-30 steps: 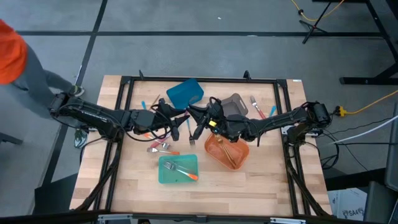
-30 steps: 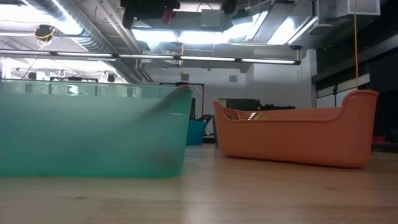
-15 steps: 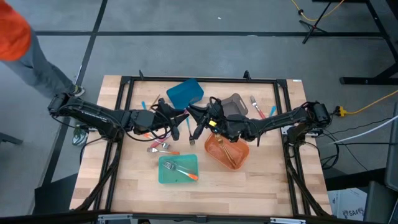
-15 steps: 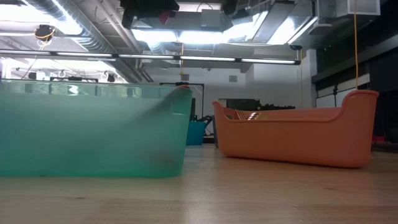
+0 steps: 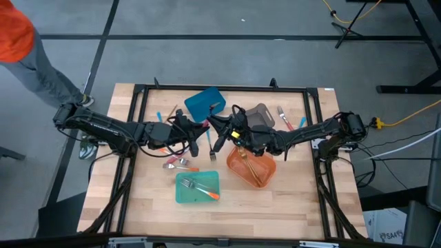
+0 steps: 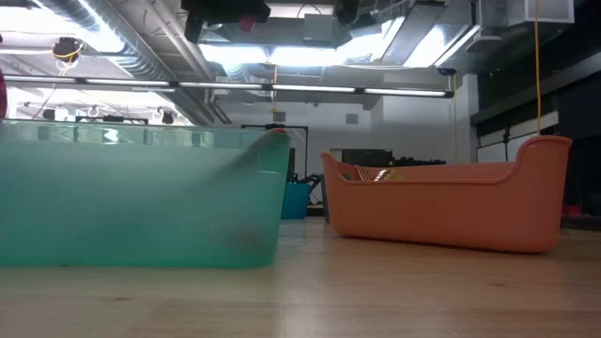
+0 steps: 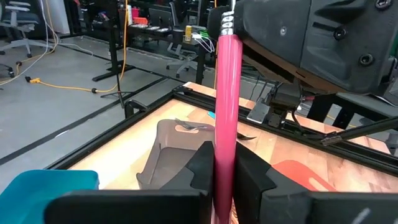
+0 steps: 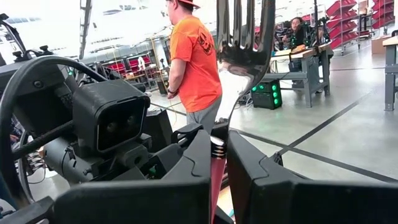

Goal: Sort silverware by color (type)
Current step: Put the pink fork into the blue bin

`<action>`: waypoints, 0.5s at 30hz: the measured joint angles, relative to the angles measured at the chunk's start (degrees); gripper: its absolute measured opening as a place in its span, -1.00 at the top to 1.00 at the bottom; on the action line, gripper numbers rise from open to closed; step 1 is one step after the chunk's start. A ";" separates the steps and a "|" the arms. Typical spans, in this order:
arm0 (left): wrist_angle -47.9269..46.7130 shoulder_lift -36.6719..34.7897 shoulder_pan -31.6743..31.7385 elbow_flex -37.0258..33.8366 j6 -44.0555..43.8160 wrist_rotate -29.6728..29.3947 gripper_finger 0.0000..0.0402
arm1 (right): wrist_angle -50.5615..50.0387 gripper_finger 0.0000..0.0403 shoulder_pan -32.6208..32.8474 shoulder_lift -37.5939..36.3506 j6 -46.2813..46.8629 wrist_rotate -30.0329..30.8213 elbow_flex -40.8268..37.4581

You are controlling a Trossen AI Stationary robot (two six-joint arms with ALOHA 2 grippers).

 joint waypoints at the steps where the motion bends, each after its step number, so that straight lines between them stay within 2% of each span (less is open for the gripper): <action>1: 0.00 0.00 0.02 0.00 0.01 0.00 0.87 | -0.02 0.94 0.00 0.00 0.00 0.02 0.00; 15: -0.44 -0.02 0.20 0.00 -0.59 -1.58 0.87 | -0.17 0.65 0.07 -0.07 0.04 -0.08 0.00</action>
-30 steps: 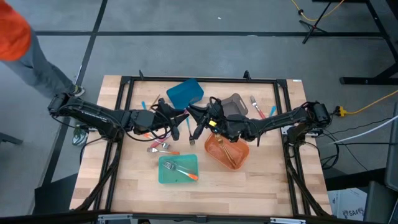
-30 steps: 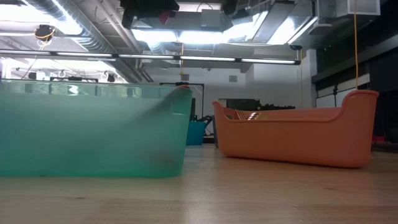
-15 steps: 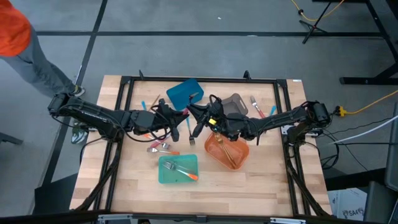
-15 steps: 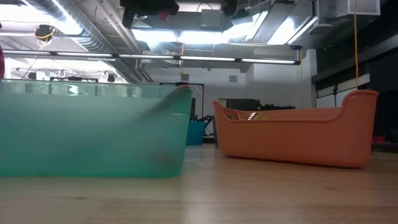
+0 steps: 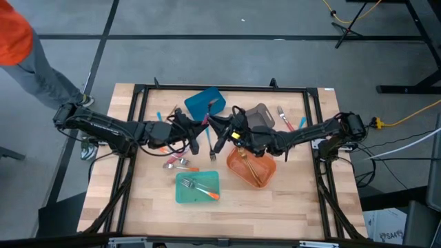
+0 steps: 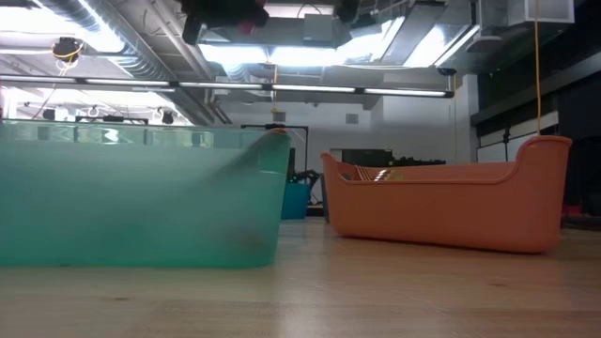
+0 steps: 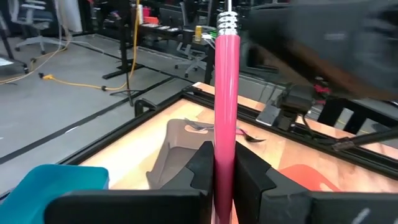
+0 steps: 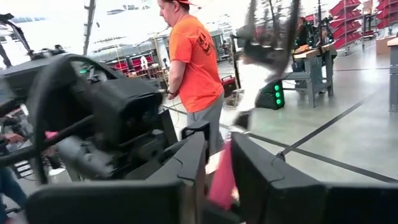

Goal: Sort silverware by color (type)
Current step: Put the pink fork into the blue bin

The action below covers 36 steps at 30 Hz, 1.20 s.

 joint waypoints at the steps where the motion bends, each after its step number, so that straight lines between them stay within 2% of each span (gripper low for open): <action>1: -0.09 0.00 0.00 0.00 -0.02 -0.01 0.87 | -0.02 0.62 0.02 0.00 0.00 0.04 0.00; 6: -0.08 0.00 -0.07 0.00 0.18 0.32 0.87 | -0.09 0.46 0.04 0.00 -0.67 0.22 0.00; 10: -0.06 0.00 -0.07 0.00 0.24 0.41 0.87 | -4.05 0.41 0.11 -1.21 -6.75 0.56 0.00; 13: -0.08 0.00 0.11 0.00 0.38 0.65 0.87 | -12.68 0.42 0.15 -3.82 -7.73 0.55 -0.01; 18: -0.68 0.00 2.67 0.00 0.41 0.88 0.87 | -31.92 0.42 0.11 -9.21 -4.32 0.32 0.00; 21: -1.87 0.00 5.85 0.00 0.42 2.34 0.87 | -42.64 0.42 0.09 -12.02 -2.02 -0.40 0.00; 26: -3.59 0.01 13.69 0.00 0.52 9.01 0.87 | -55.84 0.43 0.07 -14.34 1.71 -0.40 0.00; 36: -6.34 5.35 27.52 0.00 0.53 19.02 0.87 | -65.09 0.43 0.04 -13.97 7.52 -0.45 -0.02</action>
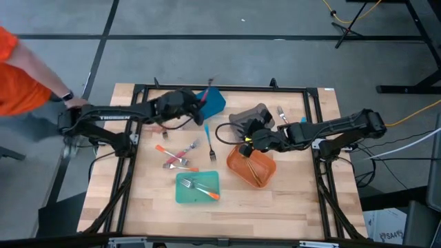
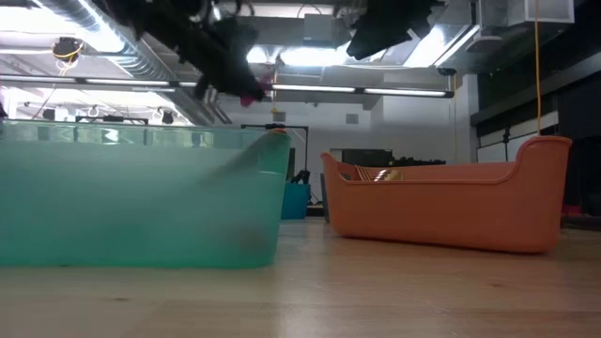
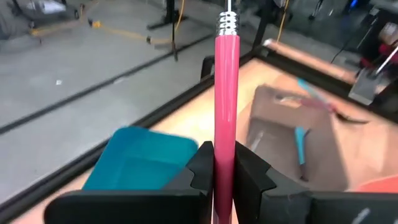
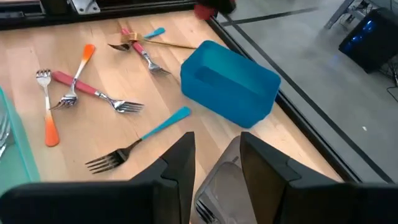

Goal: Sort silverware by color (type)
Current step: Put the pink fork into the blue bin

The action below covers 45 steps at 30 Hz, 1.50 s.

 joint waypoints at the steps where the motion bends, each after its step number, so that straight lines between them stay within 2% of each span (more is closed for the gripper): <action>1: 0.13 1.12 1.00 0.00 0.00 0.94 0.87 | 0.12 0.43 0.00 0.00 0.00 0.01 0.00; 11: 0.31 13.37 8.83 0.00 -0.05 6.30 0.87 | 0.07 0.43 0.00 0.00 0.13 0.01 0.00; 19: 0.30 20.45 11.49 0.00 -0.22 9.20 0.85 | 0.08 0.43 0.00 0.00 0.13 0.01 0.00; 32: -1.76 21.93 11.73 0.00 -0.75 9.36 0.85 | 0.07 0.43 0.00 0.00 0.13 0.01 0.00; 45: -1.78 21.88 15.25 0.00 -6.60 20.35 0.85 | 0.04 0.43 0.00 0.00 0.13 0.01 0.00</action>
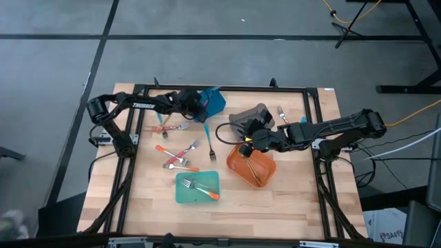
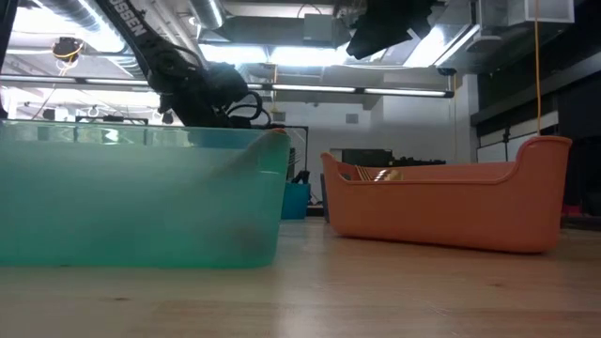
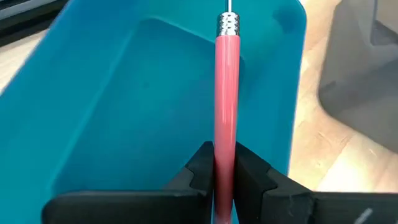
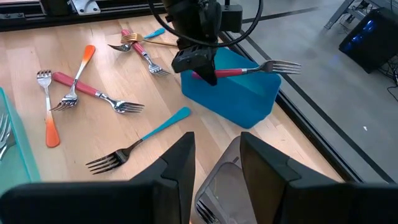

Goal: Sort silverware by color (type)
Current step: Put the pink fork into the blue bin

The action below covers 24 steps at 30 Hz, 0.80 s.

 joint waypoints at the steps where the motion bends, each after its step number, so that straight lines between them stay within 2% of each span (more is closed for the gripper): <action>1: 0.00 -0.02 0.48 0.00 0.00 0.66 0.85 | 0.00 0.43 0.00 0.00 0.00 0.00 0.00; 9: -1.87 -4.90 3.50 0.00 -0.05 3.61 0.85 | 0.03 0.43 0.00 0.00 0.00 0.00 0.00; 13: -8.05 -9.04 3.89 0.09 -1.51 3.96 0.85 | 0.42 0.43 0.00 0.00 -0.01 0.00 -0.87; 16: -13.94 -11.27 4.12 0.09 -1.65 6.48 0.85 | 0.49 0.43 0.00 0.00 0.00 0.01 -1.73; 20: -18.99 -11.61 4.14 0.09 -3.11 10.96 0.85 | 0.65 0.43 0.00 0.00 -0.01 0.00 -2.44; 24: -19.69 -11.44 4.09 0.09 -4.07 11.57 0.85 | 1.01 0.43 0.00 0.00 0.00 0.01 -2.45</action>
